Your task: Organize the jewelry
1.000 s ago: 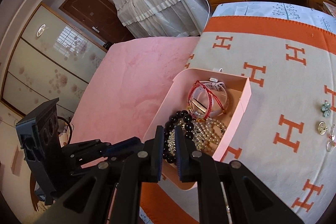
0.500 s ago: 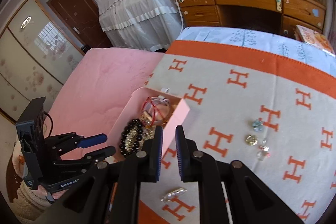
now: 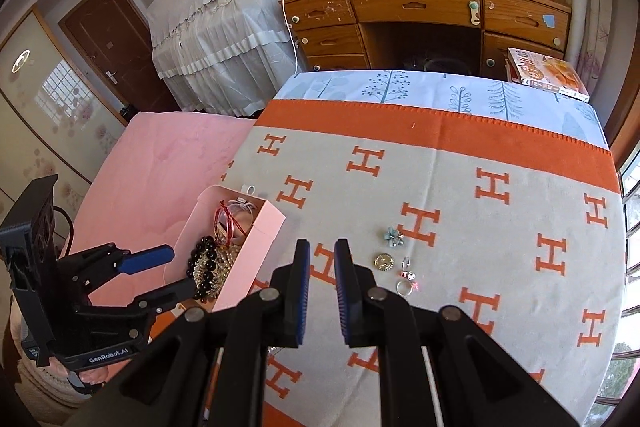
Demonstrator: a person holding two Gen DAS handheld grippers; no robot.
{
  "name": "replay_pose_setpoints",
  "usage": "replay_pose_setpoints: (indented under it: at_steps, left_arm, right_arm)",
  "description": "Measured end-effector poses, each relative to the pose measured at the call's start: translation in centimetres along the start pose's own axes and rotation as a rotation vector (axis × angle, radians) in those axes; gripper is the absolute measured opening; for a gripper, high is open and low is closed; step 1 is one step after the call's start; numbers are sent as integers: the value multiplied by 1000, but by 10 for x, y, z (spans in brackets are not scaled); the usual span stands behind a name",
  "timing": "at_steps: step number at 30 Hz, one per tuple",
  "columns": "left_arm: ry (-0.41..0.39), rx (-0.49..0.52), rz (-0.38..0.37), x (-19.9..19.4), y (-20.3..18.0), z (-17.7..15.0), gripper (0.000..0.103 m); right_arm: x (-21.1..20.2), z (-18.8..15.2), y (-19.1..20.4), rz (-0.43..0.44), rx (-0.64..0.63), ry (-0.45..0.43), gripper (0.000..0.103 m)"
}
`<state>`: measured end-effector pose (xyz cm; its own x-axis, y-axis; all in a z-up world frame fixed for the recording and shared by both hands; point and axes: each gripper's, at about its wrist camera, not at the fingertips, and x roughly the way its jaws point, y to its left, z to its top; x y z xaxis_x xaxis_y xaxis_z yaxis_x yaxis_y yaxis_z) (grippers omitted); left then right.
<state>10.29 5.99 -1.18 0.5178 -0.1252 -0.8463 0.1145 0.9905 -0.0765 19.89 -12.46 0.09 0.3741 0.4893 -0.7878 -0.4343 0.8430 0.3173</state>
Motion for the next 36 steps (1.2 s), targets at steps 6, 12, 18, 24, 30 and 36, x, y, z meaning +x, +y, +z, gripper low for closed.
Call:
replay_pose_setpoints:
  at_steps: [6, 12, 18, 24, 30, 36]
  left_arm:
    - [35, 35, -8, 14, -15, -23, 61]
    - [119, 115, -23, 42, -39, -51, 61]
    - [188, 154, -14, 66, -51, -68, 61]
    - [223, 133, -5, 83, -46, -72, 61]
    - [254, 119, -5, 95, -40, -72, 61]
    - [267, 137, -9, 102, -43, -68, 47]
  right_arm:
    - [36, -12, -19, 7, 38, 79, 23]
    - [85, -21, -36, -11, 84, 151, 23]
    - [115, -15, -42, -76, 74, 180, 23]
    - [133, -17, -40, -176, 6, 213, 23]
    - [136, -18, -39, -213, -32, 226, 23]
    - [134, -22, -35, -248, -70, 197, 19]
